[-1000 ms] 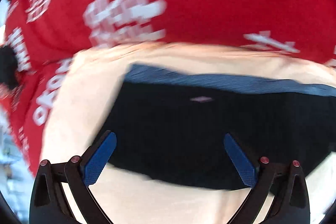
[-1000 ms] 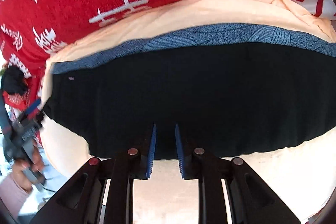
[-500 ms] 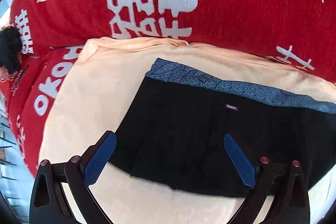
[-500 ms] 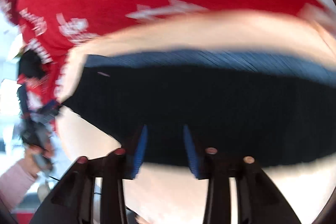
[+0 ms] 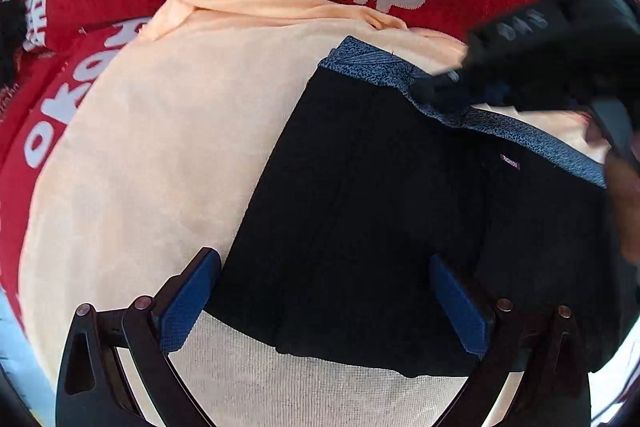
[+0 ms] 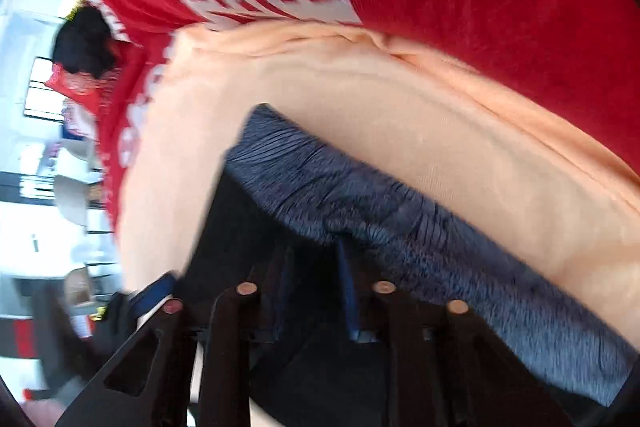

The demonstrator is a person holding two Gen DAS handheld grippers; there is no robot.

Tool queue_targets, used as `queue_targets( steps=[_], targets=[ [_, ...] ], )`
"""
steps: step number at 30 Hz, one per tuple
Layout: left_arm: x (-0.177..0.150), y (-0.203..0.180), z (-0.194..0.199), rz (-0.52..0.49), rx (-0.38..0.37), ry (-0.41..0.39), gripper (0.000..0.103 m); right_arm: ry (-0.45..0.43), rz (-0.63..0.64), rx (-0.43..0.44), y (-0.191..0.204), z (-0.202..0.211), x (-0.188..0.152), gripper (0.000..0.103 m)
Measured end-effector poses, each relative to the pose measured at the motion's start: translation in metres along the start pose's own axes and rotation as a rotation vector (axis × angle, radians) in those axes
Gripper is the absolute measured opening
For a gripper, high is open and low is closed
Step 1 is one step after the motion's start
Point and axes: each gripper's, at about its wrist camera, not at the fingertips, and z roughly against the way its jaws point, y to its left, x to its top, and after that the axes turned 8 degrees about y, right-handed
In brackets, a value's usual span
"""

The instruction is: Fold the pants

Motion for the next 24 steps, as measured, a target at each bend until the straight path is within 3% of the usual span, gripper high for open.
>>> queue_targets(
  steps=[3,6,9,10,11,12,17,19,22,24],
  targets=[
    [0.000,0.001,0.000,-0.015,-0.004,0.009,0.103,0.005,-0.022,-0.075,0.001,-0.003,0.017,0.017],
    [0.003,0.003,0.007,-0.009,-0.004,0.036,0.103,0.012,-0.029,-0.083,0.006,0.004,0.022,0.018],
    [0.000,-0.002,0.026,-0.045,0.015,0.016,0.103,-0.008,-0.025,-0.080,0.008,0.027,0.002,0.024],
    [-0.002,-0.004,0.034,-0.060,0.012,0.012,0.103,-0.003,-0.032,-0.088,0.005,0.034,-0.006,0.033],
    [-0.004,-0.007,0.039,-0.069,0.008,0.006,0.103,-0.004,-0.047,-0.098,0.000,0.044,-0.022,0.043],
    [-0.006,-0.011,0.045,-0.080,0.007,-0.001,0.103,-0.014,-0.065,-0.106,-0.007,0.055,-0.038,0.045],
    [-0.004,-0.050,0.069,-0.139,0.059,-0.048,0.103,-0.047,-0.167,-0.199,-0.055,0.106,-0.122,0.045],
    [-0.004,-0.075,0.078,-0.172,0.034,-0.065,0.103,-0.052,-0.220,-0.234,-0.079,0.121,-0.159,0.045],
    [-0.001,-0.101,0.094,-0.196,0.109,-0.146,0.103,-0.041,-0.309,-0.270,-0.119,0.142,-0.208,0.045],
    [0.008,-0.111,0.094,-0.164,0.064,-0.121,0.103,-0.053,-0.338,-0.280,-0.137,0.152,-0.224,0.045]
  ],
)
